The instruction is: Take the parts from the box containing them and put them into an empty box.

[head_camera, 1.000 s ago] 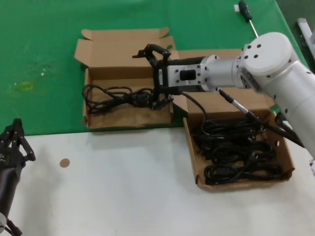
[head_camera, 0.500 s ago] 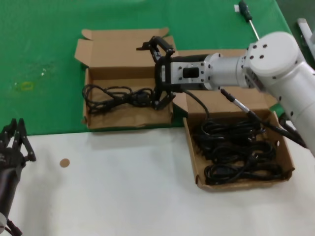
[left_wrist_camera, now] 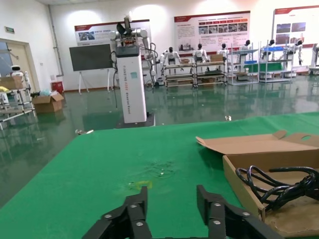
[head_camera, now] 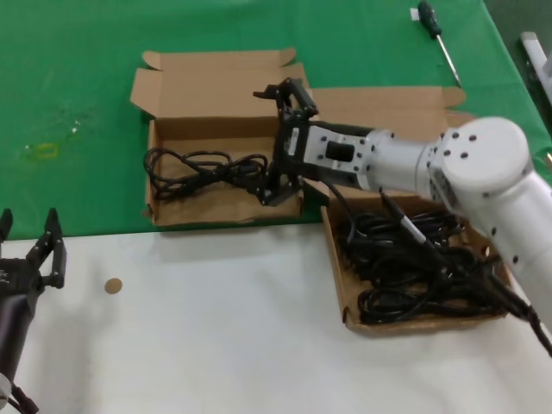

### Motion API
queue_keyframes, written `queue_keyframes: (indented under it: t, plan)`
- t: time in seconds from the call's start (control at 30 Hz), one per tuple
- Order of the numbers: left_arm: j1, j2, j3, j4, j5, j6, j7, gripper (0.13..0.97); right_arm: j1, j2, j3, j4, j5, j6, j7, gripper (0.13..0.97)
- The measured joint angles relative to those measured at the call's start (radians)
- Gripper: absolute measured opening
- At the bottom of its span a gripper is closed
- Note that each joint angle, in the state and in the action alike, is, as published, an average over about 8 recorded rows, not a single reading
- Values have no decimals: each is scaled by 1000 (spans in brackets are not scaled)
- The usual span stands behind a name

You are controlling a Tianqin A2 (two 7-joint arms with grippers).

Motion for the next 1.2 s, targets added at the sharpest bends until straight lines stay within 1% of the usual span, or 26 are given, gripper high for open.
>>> queue_keyframes:
  t: [0.2, 0.23, 0.5, 0.53, 0.8, 0.93, 1.2]
  plan:
    - [0, 0, 0, 0, 0, 0, 0, 385, -86, 5, 38, 69, 28, 64, 44, 966]
    - [0, 0, 0, 0, 0, 0, 0, 385, -101, 6, 45, 81, 33, 75, 51, 966]
    - [0, 0, 0, 0, 0, 0, 0, 602, -218, 14, 97, 174, 71, 161, 109, 966]
    - [0, 0, 0, 0, 0, 0, 0, 602, -232, 15, 103, 186, 75, 171, 117, 966]
    - [0, 0, 0, 0, 0, 0, 0, 795, -348, 22, 154, 278, 113, 257, 175, 966]
    - [0, 0, 0, 0, 0, 0, 0, 795, -406, 26, 180, 325, 132, 300, 204, 966]
    - [0, 0, 0, 0, 0, 0, 0, 916, -522, 33, 232, 417, 170, 386, 263, 966]
